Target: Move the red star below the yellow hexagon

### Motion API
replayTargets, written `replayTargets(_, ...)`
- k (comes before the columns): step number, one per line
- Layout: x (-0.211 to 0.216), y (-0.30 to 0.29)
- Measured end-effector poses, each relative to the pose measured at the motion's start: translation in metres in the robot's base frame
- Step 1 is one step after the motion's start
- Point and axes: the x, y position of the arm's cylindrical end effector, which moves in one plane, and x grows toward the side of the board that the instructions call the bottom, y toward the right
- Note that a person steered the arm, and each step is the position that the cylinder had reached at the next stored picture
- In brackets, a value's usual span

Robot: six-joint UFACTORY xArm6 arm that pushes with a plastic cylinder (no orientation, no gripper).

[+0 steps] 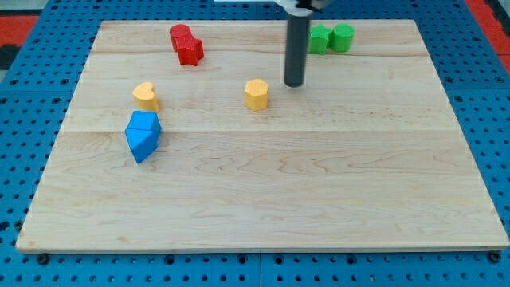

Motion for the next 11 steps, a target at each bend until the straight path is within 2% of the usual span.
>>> replayTargets(3, 0.028, -0.111)
replayTargets(4, -0.016, -0.061)
replayTargets(5, -0.074, -0.043)
replayTargets(7, -0.143, -0.122)
replayTargets(8, -0.149, -0.205)
replayTargets(9, -0.127, -0.240)
replayTargets(11, -0.113, -0.208)
